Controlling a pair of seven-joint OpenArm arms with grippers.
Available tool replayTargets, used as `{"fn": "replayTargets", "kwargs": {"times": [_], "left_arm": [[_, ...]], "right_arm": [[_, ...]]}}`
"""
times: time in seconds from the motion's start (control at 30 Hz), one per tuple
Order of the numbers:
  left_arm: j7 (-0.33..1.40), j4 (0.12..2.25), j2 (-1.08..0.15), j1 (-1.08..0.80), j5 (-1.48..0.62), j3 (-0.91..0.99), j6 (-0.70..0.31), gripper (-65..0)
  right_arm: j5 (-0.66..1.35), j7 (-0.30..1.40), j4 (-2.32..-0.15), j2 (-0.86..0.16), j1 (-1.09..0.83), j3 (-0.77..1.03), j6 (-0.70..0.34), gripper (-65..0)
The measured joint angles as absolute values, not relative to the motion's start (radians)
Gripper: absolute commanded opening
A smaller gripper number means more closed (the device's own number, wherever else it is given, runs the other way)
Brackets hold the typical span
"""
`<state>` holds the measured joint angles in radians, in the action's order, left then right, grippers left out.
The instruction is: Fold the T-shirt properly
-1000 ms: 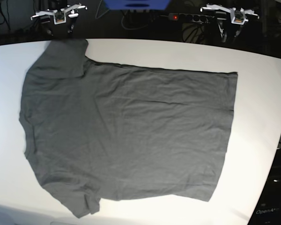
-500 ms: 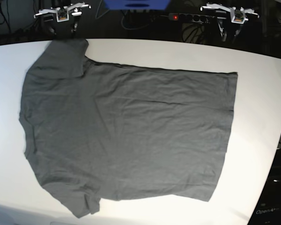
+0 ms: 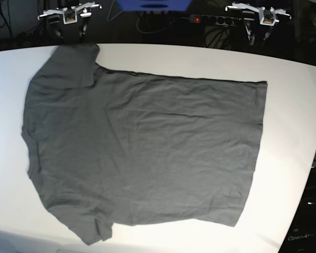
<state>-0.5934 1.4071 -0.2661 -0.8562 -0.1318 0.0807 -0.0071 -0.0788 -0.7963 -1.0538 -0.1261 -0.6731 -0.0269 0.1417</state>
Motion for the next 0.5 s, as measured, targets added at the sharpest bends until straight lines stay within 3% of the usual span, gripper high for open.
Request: {"fn": "replayTargets", "kwargs": {"times": [0.2, 0.5], "left_arm": [[-0.593, 1.406, -0.266, -0.857, -0.132, 0.083, -0.007, -47.4], [-0.593, 1.406, -0.266, -0.859, -0.132, 0.083, -0.007, -47.4]], "right_arm": [[-0.079, -0.796, -1.055, -0.130, -0.659, -0.024, 0.059, -30.9], [-0.079, -0.783, -1.055, -0.130, -0.647, -0.024, 0.055, -31.5]]}}
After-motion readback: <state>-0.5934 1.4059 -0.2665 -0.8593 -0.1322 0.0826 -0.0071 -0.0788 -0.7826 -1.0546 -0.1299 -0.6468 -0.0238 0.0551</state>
